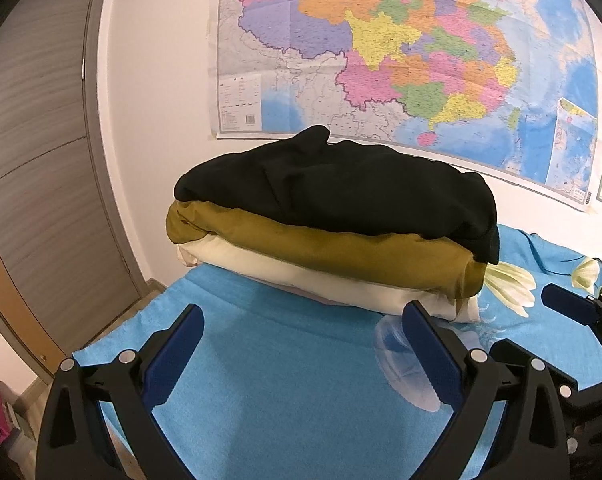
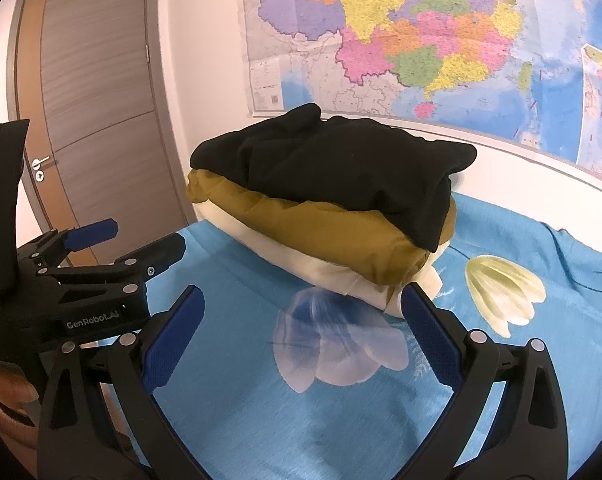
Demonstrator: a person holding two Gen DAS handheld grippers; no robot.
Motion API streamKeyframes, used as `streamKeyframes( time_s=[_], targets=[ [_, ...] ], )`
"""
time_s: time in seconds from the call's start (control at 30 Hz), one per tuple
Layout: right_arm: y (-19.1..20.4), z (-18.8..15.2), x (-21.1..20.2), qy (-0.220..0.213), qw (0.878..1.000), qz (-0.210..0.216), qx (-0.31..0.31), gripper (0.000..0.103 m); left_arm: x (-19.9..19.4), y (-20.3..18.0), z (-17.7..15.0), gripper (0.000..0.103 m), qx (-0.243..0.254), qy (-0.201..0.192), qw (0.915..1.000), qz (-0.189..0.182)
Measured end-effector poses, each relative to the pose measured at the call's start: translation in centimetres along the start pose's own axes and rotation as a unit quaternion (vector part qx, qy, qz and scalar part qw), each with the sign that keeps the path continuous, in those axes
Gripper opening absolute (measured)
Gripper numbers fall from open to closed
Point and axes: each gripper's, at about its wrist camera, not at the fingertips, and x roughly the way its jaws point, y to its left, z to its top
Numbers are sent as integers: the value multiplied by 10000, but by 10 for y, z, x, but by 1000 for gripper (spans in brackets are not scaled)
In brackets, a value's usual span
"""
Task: Fold large clothes
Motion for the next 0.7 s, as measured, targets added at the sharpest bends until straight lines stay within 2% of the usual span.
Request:
streamKeyframes(
  time_s=[0.7],
  targets=[
    [-1, -6, 0, 47, 9999, 22, 115, 97, -1, -5, -10, 96, 37, 88, 10000, 8]
  ],
)
